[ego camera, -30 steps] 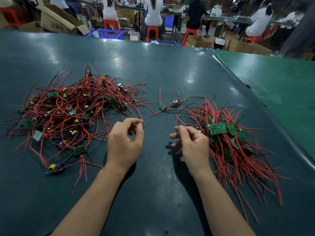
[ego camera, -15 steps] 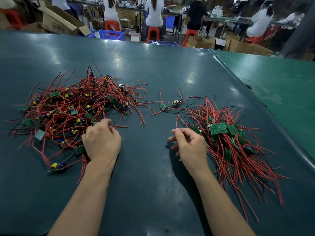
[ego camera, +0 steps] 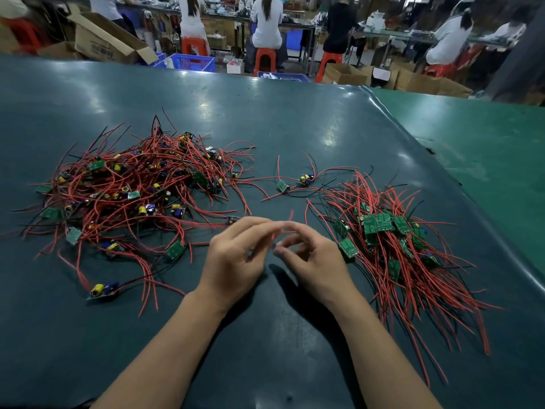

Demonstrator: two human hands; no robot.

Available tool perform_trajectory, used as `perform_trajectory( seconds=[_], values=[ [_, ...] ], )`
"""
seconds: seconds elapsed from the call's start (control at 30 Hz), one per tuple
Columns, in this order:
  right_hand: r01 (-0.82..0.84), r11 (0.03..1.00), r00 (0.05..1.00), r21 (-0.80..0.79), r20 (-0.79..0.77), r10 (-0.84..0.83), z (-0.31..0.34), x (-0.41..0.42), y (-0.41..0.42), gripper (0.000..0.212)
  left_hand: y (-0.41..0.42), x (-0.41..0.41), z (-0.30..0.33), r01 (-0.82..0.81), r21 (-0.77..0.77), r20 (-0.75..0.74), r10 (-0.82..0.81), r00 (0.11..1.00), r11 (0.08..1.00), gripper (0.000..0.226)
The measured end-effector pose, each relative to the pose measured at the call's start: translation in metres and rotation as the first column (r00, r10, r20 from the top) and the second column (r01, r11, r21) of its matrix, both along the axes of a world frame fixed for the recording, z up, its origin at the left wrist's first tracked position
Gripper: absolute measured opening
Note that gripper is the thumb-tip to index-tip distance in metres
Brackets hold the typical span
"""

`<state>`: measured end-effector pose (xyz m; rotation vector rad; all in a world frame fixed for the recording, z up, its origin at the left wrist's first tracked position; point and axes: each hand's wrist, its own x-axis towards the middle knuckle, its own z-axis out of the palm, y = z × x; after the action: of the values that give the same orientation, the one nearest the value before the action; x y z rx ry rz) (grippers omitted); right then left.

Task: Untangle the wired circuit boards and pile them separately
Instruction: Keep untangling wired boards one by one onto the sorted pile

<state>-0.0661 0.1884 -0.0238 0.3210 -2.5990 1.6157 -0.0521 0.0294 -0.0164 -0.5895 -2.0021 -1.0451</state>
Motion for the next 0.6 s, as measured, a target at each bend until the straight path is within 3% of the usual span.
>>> perform_trajectory(
  seconds=[0.07,0.2,0.27,0.4,0.5,0.6],
  values=[
    [-0.036,0.993,0.998,0.110,-0.046,0.042,-0.001,0.000,0.000,0.043,0.004,0.002,0.000,0.123,0.025,0.027,-0.124,0.992,0.992,0.016],
    [-0.010,1.000,0.989,0.014,-0.147,0.012,-0.004,-0.002,0.001,0.017,0.007,0.003,-0.003,0.213,0.025,0.051,-0.214,0.976,0.977,0.014],
    [0.005,1.000,0.987,-0.023,-0.161,-0.009,-0.003,-0.002,-0.001,0.015,0.009,0.002,-0.003,0.203,0.013,0.049,-0.203,0.978,0.979,0.017],
    [0.114,0.950,0.992,-0.290,-0.025,-0.126,0.001,-0.003,-0.002,0.017,0.006,0.000,-0.002,0.051,0.005,0.021,-0.051,0.998,0.999,0.011],
    [0.211,0.820,0.977,-0.531,0.104,-0.184,0.008,-0.004,0.001,0.017,0.003,0.000,-0.004,0.053,-0.049,0.130,-0.047,0.990,0.997,0.017],
    [0.224,0.756,0.971,-0.615,0.079,-0.224,0.014,-0.002,0.002,0.018,0.005,0.000,-0.004,0.053,-0.166,0.166,-0.025,0.986,0.985,0.009]
  ],
)
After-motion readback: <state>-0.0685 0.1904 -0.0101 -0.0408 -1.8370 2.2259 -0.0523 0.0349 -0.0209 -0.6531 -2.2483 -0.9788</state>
